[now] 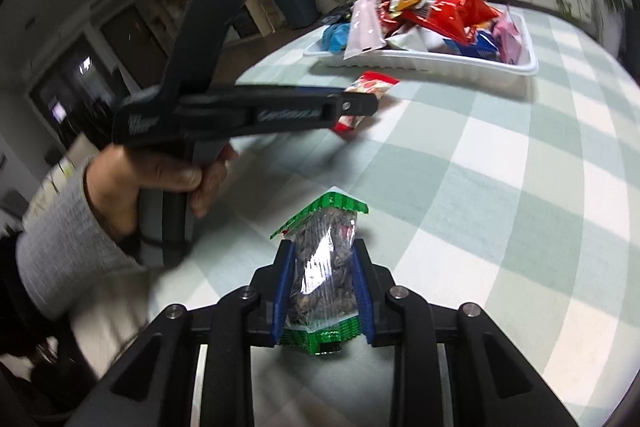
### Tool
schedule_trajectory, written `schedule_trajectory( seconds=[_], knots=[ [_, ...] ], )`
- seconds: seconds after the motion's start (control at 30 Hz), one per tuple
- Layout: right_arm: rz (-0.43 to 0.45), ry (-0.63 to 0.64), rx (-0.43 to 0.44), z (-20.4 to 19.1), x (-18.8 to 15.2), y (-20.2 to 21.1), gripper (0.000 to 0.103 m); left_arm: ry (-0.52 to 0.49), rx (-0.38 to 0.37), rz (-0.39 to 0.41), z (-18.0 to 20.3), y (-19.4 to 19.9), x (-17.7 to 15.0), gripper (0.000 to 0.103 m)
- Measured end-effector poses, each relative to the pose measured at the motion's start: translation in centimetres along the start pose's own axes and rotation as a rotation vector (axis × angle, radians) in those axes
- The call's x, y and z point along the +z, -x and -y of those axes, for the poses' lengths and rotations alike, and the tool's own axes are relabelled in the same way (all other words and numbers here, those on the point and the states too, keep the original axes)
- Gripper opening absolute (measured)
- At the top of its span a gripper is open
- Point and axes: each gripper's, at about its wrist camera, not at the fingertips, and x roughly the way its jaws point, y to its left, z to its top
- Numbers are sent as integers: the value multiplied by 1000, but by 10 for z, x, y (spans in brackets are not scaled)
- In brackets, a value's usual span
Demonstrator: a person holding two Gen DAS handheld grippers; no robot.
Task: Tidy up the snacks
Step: 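Grasp the red-white candy packet with the left tool while the right tool grasps the clear nut bag, then carry the candy packet and nut bag over the tray with both tools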
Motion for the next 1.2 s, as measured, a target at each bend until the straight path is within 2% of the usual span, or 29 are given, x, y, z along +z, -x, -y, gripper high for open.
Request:
schedule_trajectory(
  seconds=[0.2, 0.53, 0.97, 1.2],
  knots=[
    [40, -115, 73, 16, 7, 13, 31, 41, -44, 31, -2, 19, -1, 31],
    [122, -210, 110, 39, 42, 29, 31, 117, -90, 83, -14, 47, 17, 31],
    [220, -294, 121, 89, 145, 29, 31, 163, -83, 127, -46, 66, 77, 31],
    [231, -303, 113, 100, 204, 14, 30, 189, -69, 127, -60, 60, 112, 31]
  ],
)
